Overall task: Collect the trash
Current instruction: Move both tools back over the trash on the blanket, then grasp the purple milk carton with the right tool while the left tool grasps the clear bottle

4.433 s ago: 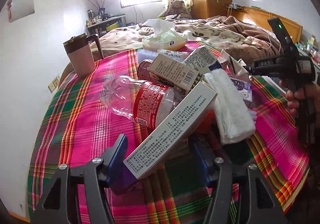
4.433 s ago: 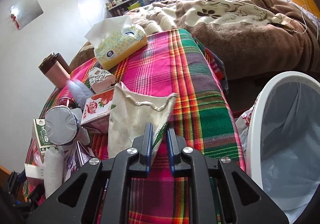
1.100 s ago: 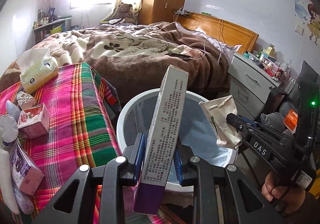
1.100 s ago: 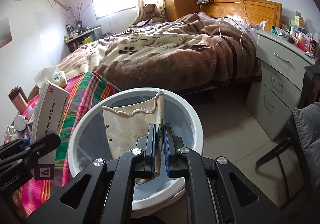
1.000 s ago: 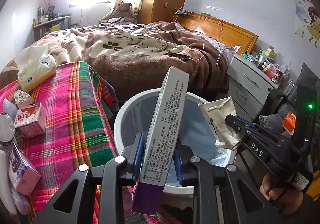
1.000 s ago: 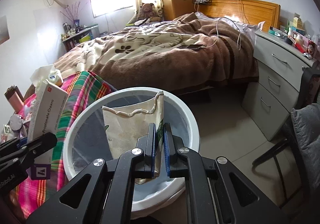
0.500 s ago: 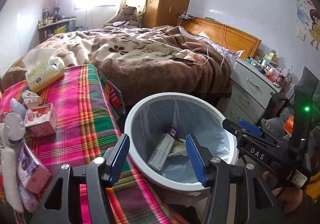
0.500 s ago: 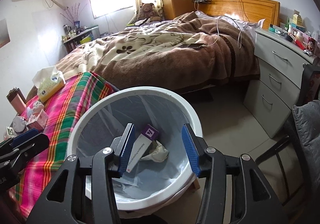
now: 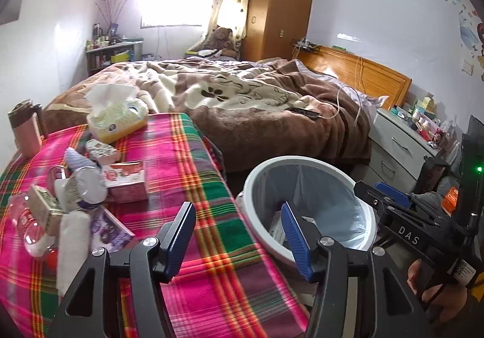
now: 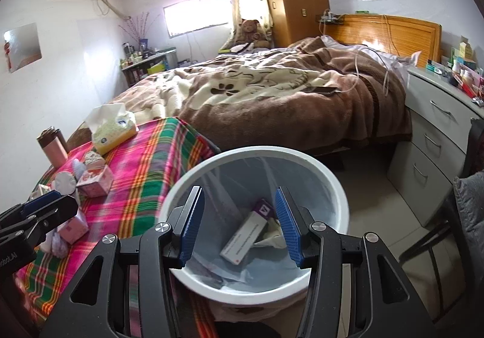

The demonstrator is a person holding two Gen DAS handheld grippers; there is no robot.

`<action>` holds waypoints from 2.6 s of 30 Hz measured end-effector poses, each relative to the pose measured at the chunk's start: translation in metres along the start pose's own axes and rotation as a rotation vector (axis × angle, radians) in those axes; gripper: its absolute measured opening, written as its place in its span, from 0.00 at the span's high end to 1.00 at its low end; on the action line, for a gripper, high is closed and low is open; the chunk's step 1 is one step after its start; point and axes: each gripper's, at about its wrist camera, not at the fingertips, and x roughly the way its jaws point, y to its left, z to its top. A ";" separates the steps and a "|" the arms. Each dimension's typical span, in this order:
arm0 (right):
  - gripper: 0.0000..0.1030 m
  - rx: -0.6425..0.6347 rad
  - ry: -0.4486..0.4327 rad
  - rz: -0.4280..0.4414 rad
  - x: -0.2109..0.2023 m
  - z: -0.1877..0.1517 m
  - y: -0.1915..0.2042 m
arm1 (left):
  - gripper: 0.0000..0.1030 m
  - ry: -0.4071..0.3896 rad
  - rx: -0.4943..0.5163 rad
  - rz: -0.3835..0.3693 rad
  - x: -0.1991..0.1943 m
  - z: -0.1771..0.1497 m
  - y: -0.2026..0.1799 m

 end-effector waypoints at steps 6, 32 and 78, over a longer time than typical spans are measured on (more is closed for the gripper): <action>0.43 -0.040 -0.008 0.072 0.000 -0.003 0.027 | 0.38 -0.022 -0.043 0.065 -0.018 -0.005 0.033; 0.41 -0.192 0.099 0.248 0.048 -0.005 0.143 | 0.37 -0.023 -0.296 0.366 -0.057 -0.033 0.211; 0.33 -0.377 0.333 0.473 0.074 -0.044 0.219 | 0.28 0.143 -0.368 0.364 0.013 -0.024 0.287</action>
